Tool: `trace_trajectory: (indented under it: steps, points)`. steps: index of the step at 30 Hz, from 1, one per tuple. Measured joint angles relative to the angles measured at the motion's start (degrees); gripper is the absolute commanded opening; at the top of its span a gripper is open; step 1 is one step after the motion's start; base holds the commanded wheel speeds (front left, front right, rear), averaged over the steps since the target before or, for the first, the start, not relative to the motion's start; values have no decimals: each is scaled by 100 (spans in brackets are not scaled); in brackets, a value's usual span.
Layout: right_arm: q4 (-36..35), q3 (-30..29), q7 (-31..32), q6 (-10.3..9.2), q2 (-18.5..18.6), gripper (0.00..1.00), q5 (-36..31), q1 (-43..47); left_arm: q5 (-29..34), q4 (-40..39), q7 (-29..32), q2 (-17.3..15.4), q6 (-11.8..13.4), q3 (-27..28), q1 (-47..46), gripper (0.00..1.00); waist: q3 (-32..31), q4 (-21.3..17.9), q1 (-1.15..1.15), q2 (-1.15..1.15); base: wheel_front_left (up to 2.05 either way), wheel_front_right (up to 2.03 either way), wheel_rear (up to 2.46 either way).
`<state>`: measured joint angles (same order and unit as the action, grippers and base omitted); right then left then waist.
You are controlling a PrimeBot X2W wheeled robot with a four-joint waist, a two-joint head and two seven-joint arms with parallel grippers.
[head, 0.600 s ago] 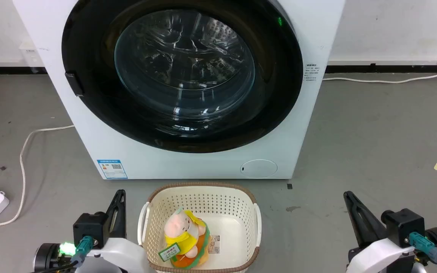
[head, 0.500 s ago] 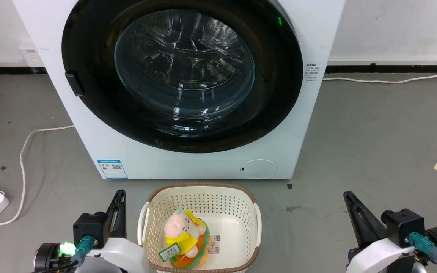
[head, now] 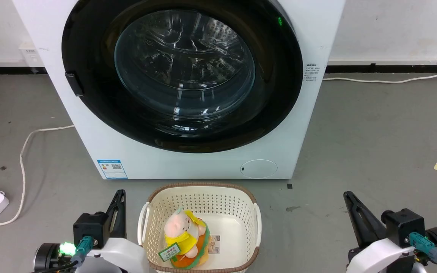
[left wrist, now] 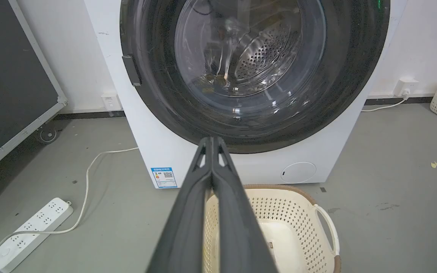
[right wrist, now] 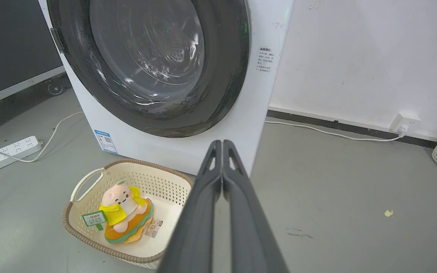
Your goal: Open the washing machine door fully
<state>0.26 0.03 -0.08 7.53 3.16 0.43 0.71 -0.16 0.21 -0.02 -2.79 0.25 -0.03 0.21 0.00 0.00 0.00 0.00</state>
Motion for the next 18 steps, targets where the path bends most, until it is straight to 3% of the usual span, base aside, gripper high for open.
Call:
trace_trajectory:
  steps: [18]
  points:
    - [0, 0, 0, 0, 0, 0, 0, 0, 0, 0, 0, 0, 0, 0, 0, 0, 0, 0, 0, 0, 0, 0, 0]
